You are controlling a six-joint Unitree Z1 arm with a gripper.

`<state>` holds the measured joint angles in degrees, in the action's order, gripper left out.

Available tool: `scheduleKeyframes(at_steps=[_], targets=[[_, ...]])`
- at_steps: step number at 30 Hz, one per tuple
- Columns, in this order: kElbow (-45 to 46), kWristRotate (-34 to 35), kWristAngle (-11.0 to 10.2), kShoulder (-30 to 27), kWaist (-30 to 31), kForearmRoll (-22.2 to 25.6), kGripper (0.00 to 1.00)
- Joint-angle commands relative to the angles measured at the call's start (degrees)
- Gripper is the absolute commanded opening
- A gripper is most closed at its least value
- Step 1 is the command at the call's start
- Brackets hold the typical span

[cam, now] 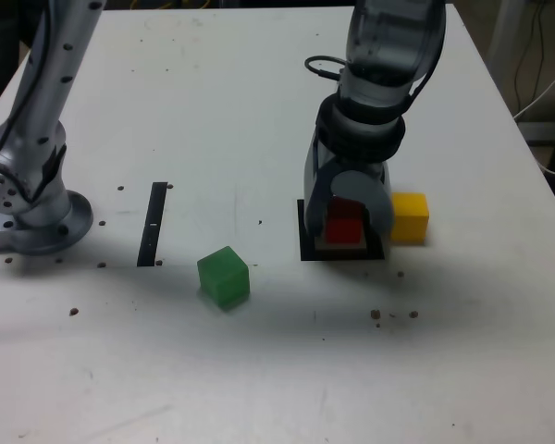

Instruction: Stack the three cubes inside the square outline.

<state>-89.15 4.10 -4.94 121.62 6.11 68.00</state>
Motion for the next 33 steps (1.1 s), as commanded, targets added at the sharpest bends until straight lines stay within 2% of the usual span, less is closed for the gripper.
scheduleKeyframes(at_steps=[1,5,21,29,33], targets=[[0.2,0.4,-0.5,-1.1,0.1,0.6,0.89],[0.3,0.7,-1.2,-1.6,0.1,1.6,0.99],[-0.2,0.7,-0.9,-2.3,0.1,3.5,1.0],[-4.0,0.1,-2.6,-4.6,0.1,12.0,0.99],[-8.6,-2.0,-2.2,-4.9,0.2,15.3,1.0]])
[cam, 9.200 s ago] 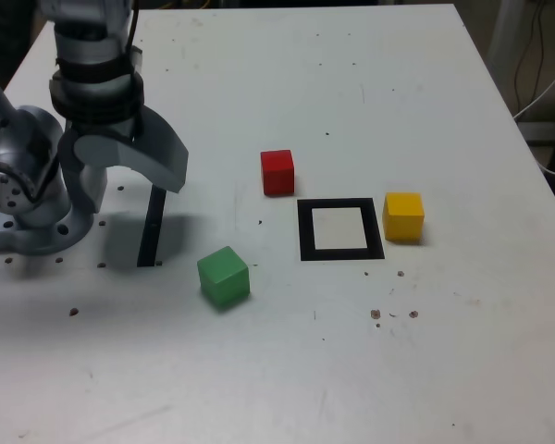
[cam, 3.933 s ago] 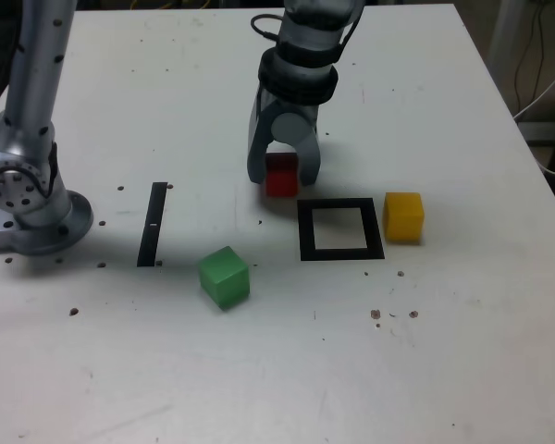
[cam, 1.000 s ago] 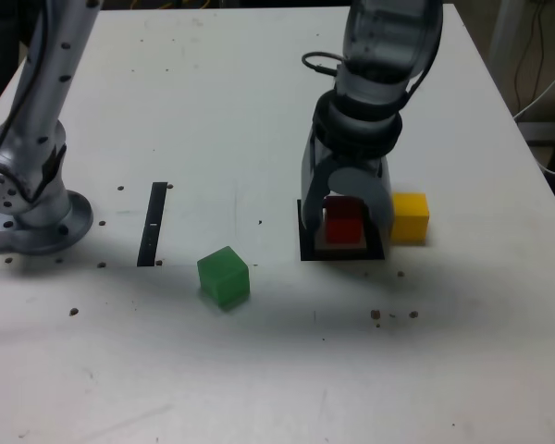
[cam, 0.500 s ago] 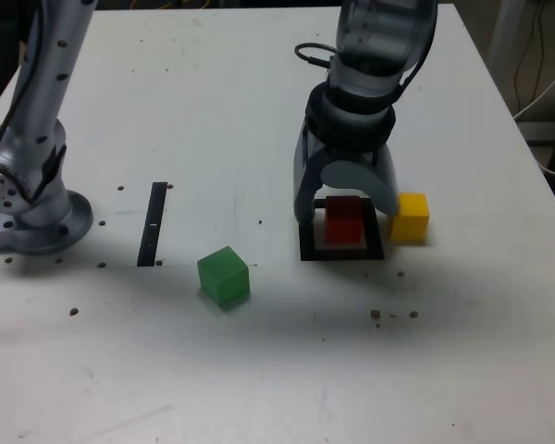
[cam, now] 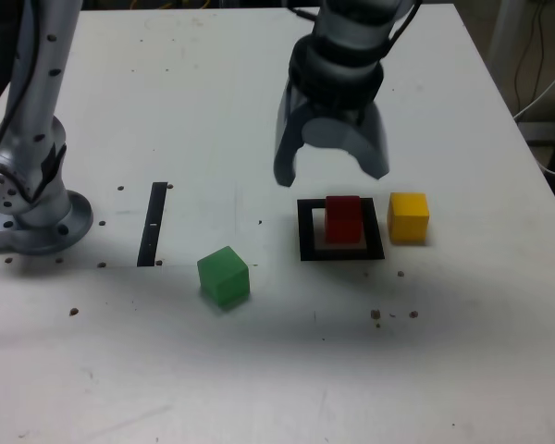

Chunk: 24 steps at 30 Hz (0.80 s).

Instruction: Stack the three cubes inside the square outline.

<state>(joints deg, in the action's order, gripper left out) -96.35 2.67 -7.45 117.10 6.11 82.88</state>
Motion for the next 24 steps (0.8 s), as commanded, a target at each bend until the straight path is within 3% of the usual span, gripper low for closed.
scheduleKeyframes(at_steps=[1,6,14,24], targets=[[-2.9,-1.3,0.5,-0.4,0.2,0.7,1.0],[-9.6,-3.4,1.3,0.2,0.7,1.1,1.0],[-13.1,-4.2,3.1,4.2,0.9,1.0,1.0],[-15.4,-6.4,2.5,7.1,1.2,0.2,1.0]])
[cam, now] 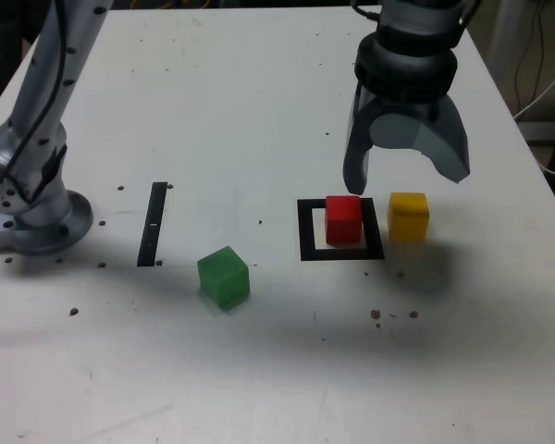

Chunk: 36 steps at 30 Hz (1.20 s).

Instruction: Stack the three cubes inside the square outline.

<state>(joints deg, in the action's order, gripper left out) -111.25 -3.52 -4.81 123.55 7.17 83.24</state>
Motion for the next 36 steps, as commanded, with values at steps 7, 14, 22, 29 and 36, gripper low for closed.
scheduleKeyframes(at_steps=[7,14,22,29,36], targets=[[-1.0,-0.3,-0.7,2.7,0.1,-1.7,0.99],[-0.6,-0.3,-0.7,4.2,0.0,-3.9,0.99],[0.5,0.0,-1.2,5.0,-0.5,-4.8,0.98],[3.7,0.1,-1.3,5.2,-1.5,-9.0,0.95],[4.8,0.1,-1.3,5.9,-1.8,-10.6,0.89]])
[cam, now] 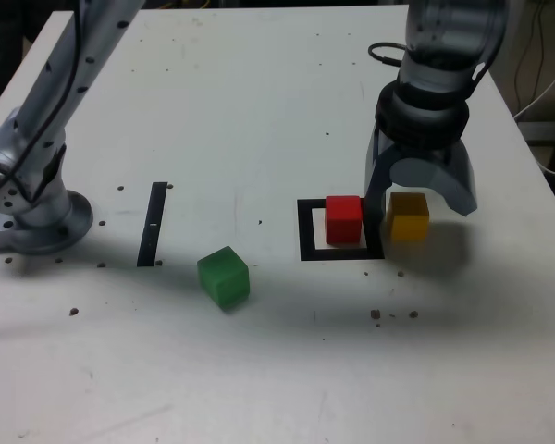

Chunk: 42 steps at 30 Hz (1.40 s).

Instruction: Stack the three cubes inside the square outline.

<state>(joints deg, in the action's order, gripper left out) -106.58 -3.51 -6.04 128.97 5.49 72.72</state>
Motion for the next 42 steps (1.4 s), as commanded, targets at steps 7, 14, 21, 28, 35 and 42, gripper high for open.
scheduleKeyframes(at_steps=[7,14,21,28,35,42], targets=[[0.2,0.2,0.5,0.7,-0.1,0.0,0.81],[-0.1,0.7,0.9,0.9,-0.1,0.0,0.64],[-0.1,0.9,1.2,1.0,-0.1,-0.6,0.6],[0.4,0.7,1.7,1.1,-0.1,-2.4,0.47],[0.0,0.7,1.7,1.1,-0.1,-2.5,0.35],[-1.2,0.7,1.7,1.0,-0.1,-1.3,0.32]])
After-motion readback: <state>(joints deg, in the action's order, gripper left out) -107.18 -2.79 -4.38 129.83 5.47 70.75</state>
